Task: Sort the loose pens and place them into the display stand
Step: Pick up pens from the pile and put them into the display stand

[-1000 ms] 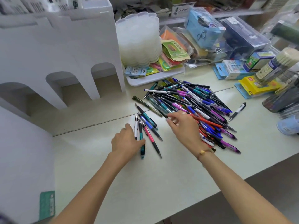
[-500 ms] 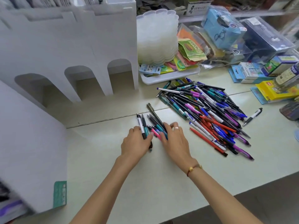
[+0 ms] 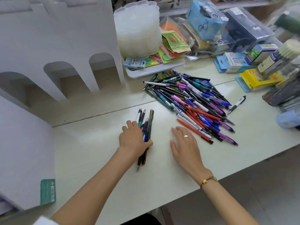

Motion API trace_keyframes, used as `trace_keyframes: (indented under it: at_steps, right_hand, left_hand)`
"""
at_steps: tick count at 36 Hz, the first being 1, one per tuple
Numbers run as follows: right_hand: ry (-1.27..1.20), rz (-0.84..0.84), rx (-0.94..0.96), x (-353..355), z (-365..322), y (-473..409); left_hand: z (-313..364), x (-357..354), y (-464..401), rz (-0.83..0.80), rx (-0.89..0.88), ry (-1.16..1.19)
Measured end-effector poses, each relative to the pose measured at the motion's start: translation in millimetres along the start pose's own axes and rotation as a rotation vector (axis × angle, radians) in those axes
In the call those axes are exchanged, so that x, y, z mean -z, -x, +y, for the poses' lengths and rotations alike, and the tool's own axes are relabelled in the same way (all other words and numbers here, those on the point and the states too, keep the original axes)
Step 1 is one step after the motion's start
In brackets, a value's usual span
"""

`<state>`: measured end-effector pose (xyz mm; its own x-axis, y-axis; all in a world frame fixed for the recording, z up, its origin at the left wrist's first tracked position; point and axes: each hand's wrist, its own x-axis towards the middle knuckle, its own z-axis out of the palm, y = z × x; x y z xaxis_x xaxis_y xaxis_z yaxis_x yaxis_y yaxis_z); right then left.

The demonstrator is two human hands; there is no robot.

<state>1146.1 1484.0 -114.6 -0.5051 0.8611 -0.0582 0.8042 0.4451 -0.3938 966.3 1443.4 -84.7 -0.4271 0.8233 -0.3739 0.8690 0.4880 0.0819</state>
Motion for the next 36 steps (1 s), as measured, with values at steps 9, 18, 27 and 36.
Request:
trace_keyframes:
  at_steps: [9,18,27,36]
  right_hand:
    - [0.134,-0.084,0.008,-17.4,7.0,9.6]
    - [0.116,-0.154,0.001,-6.7,0.9,4.8]
    - [-0.562,-0.275,-0.303,36.1,-47.0,-26.0]
    - [-1.157,-0.339,-0.35,74.8,-128.8,-17.5]
  left_hand:
    - [8.7,-9.6,-17.0,0.052,0.05,-0.144]
    - [-18.6,10.3,-20.7,0.037,-0.066,0.03]
    - [-39.1,31.9,15.3,-0.393,0.051,1.277]
    - [-52.9,63.0,75.2,-0.269,-0.069,1.547]
